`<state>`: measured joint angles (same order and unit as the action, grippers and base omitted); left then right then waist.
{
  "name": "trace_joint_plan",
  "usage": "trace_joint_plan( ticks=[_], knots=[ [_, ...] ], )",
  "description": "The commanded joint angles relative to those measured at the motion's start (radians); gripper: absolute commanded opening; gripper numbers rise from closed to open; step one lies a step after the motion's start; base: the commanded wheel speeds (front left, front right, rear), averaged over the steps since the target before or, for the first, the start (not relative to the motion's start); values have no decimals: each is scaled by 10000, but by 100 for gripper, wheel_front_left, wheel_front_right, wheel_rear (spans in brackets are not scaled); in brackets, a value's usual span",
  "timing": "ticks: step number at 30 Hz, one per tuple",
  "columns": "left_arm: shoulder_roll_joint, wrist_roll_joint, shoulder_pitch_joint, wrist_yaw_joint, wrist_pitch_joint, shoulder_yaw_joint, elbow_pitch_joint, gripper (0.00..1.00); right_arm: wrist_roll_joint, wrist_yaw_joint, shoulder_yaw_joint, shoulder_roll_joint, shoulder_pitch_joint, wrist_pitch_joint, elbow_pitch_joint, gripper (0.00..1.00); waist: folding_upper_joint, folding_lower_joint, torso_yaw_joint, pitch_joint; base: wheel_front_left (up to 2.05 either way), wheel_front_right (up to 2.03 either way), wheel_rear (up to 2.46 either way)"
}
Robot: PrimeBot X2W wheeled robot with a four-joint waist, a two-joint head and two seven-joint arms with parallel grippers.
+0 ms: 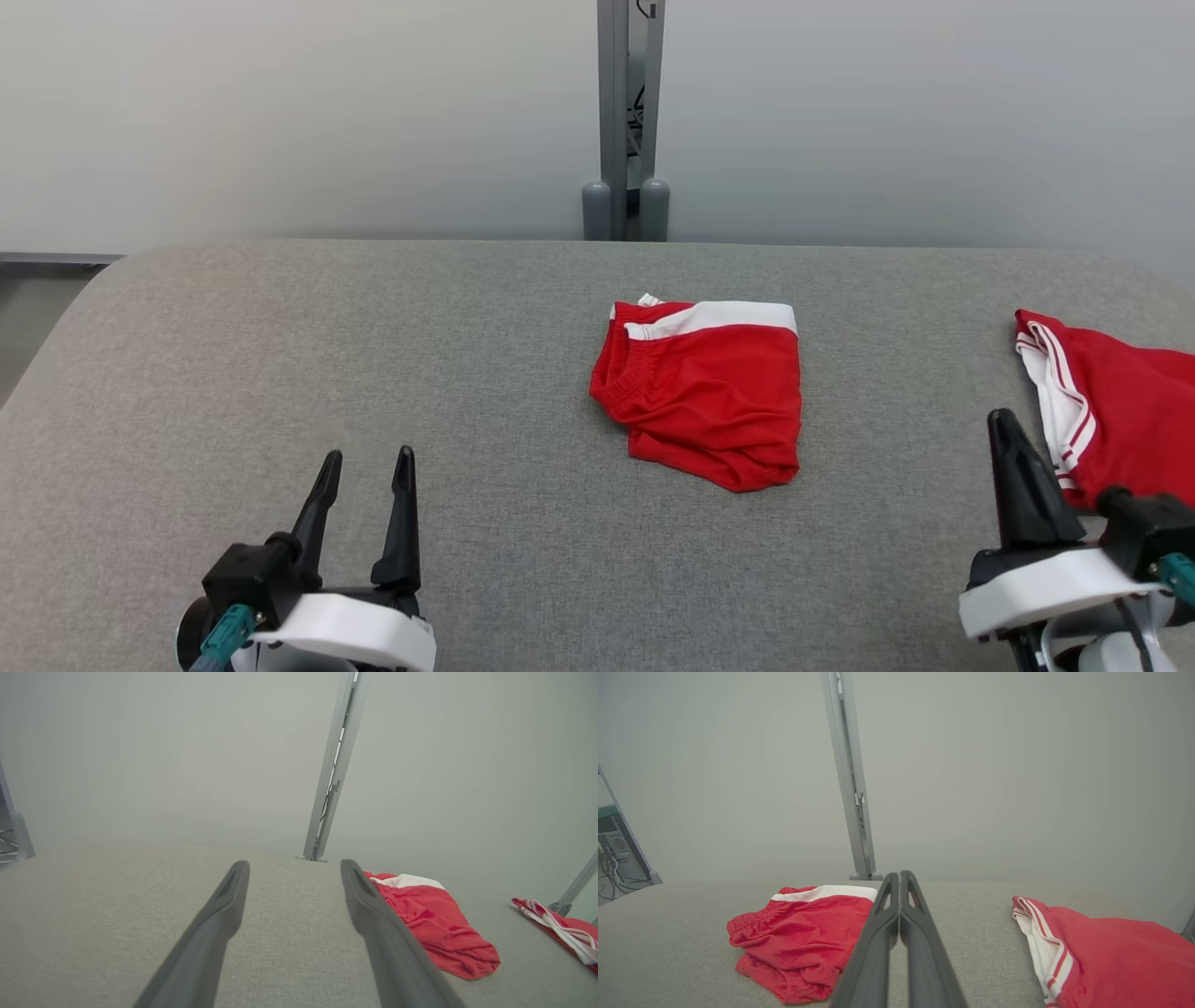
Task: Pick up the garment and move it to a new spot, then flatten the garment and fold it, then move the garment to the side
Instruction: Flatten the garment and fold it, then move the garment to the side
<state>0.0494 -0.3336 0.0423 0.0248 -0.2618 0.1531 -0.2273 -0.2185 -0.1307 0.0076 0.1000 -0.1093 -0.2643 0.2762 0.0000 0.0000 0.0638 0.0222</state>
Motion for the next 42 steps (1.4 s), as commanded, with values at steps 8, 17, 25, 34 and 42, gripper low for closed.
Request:
trace_joint_plan(
  ticks=[8,17,25,34,42],
  knots=[
    [39,-64,-281,-65,-37,-210,-177,100,528,-3,-179,-279,566,4,-191,100,0,0,-152,74,0,0,0],
    [37,-59,-319,-124,-37,-161,-228,100,574,-3,-118,-385,607,4,16,100,0,0,-92,71,0,0,0],
    [36,-69,-310,-143,-36,-1,-275,100,387,-3,-53,-371,528,4,122,100,0,0,79,-36,0,0,0],
    [33,-93,-42,-93,-37,333,-276,100,-2300,-3,1809,569,-966,476,2041,100,0,0,486,-638,0,0,0],
    [42,69,581,-106,-37,938,-328,100,-6039,-3,3354,1989,-2982,2216,3051,100,0,0,1195,-1526,0,0,0]
  ],
)
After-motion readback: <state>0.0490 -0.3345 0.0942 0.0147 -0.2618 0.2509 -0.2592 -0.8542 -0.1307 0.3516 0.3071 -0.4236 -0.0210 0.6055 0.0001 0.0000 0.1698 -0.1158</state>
